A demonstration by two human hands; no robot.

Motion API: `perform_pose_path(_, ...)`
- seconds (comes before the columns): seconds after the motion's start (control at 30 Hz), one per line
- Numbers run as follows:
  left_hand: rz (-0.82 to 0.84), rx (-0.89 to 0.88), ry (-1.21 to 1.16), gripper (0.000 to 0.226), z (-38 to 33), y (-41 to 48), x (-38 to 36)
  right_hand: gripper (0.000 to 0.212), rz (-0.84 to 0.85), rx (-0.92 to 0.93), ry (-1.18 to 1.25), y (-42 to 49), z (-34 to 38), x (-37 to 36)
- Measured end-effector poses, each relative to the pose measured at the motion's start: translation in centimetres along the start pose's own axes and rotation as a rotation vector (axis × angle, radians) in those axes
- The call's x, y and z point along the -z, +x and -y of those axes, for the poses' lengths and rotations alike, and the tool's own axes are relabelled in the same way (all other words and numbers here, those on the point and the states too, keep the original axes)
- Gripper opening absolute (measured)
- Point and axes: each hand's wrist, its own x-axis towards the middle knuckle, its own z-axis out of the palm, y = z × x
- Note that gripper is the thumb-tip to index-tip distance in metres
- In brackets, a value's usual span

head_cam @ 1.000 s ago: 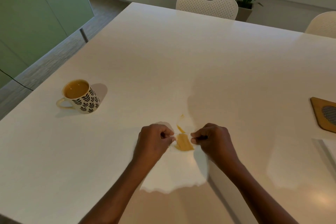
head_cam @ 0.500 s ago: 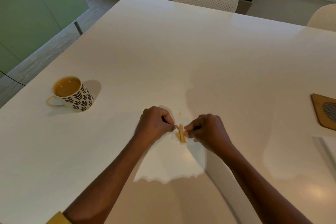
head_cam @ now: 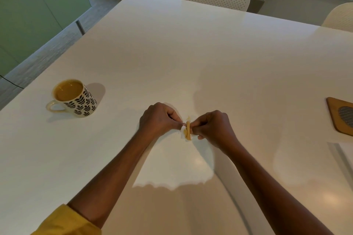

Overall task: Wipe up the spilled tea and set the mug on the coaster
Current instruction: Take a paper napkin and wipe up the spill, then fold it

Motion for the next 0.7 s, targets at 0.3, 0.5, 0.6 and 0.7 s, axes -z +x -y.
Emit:
perform_pose_path(0.3,-0.037,-0.015,0.057,0.034,-0.6,3.1,1.2,0.020,-0.027,0.035,-0.068,3.2,1.5,0.3)
perform_pose_path(0.5,-0.057,-0.002,0.062,0.032,-1.2,4.6,1.4,0.020,-0.075,0.045,-0.126,5.1,2.3,0.4)
perform_pose_path(0.6,-0.082,-0.017,0.045,0.027,-1.1,4.8,1.1,0.021,-0.082,0.076,-0.145,5.5,2.4,0.4)
perform_pose_path(0.7,-0.084,-0.017,0.049,0.028,-1.3,5.0,1.2,0.024,-0.082,0.070,-0.161,5.8,2.7,0.6)
